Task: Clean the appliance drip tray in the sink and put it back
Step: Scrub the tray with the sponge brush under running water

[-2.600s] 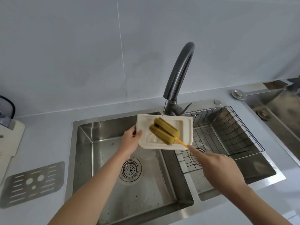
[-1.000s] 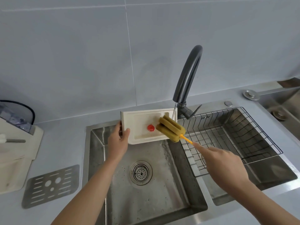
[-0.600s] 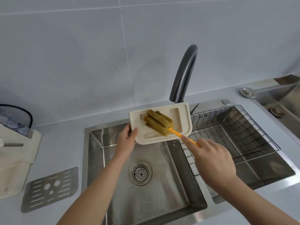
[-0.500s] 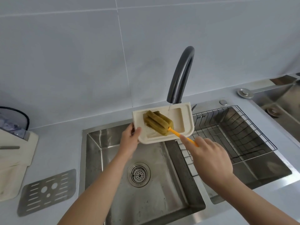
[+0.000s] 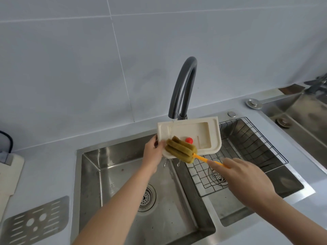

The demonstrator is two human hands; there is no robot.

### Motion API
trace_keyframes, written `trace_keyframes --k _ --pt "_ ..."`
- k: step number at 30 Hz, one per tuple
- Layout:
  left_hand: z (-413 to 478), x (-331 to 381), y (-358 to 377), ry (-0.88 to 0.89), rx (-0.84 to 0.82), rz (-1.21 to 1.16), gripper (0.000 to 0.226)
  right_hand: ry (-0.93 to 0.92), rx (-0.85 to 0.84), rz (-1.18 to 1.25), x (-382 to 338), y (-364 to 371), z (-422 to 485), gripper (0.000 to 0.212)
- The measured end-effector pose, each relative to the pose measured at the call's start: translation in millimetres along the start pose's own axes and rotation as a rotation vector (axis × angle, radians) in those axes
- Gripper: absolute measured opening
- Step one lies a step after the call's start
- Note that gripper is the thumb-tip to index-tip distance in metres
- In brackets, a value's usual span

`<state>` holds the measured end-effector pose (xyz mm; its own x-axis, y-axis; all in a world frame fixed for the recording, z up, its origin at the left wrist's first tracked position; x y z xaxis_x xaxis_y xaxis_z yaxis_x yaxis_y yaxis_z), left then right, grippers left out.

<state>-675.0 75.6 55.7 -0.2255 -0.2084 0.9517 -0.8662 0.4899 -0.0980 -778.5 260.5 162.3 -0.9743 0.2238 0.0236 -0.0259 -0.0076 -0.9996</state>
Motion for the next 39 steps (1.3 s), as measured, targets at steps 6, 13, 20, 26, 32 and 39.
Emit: trace_keyframes --k 6,13,20,26,32,39 --pt "-0.8 -3.5 -19.9 0.033 0.082 0.091 0.029 0.062 0.01 0.077 20.2 -8.3 -5.3 0.071" --pt "-6.9 3.2 -65.5 0.15 0.174 0.284 0.034 0.16 0.032 0.296 19.1 13.8 11.3 0.054" --pt "-18.2 13.3 -94.4 0.202 0.253 0.347 0.03 0.206 0.035 0.215 0.9 31.0 33.6 0.062" --pt "-29.7 20.9 -108.3 0.273 0.337 0.39 0.031 0.205 -0.04 0.095 -13.0 36.0 35.8 0.064" --pt "-39.1 26.2 -118.0 0.308 0.435 0.445 0.041 0.166 -0.137 0.104 -33.6 43.3 33.4 0.06" --pt "-51.4 27.2 -127.9 0.34 0.446 0.504 0.045 0.144 -0.137 0.119 -31.2 40.5 29.8 0.058"
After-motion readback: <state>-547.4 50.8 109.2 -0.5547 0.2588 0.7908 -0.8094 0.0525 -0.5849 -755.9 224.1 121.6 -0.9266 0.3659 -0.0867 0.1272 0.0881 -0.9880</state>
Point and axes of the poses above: each hand's wrist, its own z-axis towards the middle knuckle, its own y-axis out of the palm, x = y × z, the point moved 7 cm from there along z, towards the middle knuckle, and after that the axes turned 7 degrees about z, right-handed, at the moved point
